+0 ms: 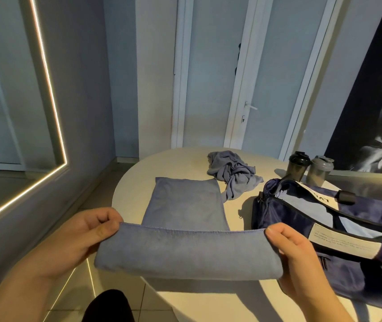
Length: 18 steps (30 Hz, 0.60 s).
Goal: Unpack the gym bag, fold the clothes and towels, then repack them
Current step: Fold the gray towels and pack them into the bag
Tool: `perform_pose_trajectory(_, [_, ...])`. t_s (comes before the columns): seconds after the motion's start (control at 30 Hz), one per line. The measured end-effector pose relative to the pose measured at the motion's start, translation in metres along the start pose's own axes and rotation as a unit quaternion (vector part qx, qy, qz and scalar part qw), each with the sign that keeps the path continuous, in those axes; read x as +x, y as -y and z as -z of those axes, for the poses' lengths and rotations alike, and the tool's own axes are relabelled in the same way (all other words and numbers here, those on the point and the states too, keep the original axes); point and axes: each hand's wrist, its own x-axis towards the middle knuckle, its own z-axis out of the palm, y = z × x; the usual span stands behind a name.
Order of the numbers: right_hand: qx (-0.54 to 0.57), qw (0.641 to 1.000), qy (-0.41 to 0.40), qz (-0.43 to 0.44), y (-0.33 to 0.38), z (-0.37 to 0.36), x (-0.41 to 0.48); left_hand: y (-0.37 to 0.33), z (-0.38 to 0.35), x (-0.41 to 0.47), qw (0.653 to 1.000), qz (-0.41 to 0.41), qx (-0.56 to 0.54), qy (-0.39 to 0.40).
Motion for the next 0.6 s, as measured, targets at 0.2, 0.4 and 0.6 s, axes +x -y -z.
perform_pose_trajectory(0.2, [-0.119,0.991,-0.05,-0.044,-0.004,-0.02,0.058,0.028,0.019,0.065,0.988,0.007,0.135,-0.073])
perform_pose_trajectory(0.4, [-0.144,0.982,-0.098,-0.077,-0.009,-0.046,0.168,0.048,0.045,0.164,0.966,0.024,0.251,-0.063])
perform_pose_trajectory(0.6, [-0.274,0.948,-0.122,-0.103,-0.037,-0.059,0.303,0.078,0.054,0.293,0.952,-0.001,0.285,-0.109])
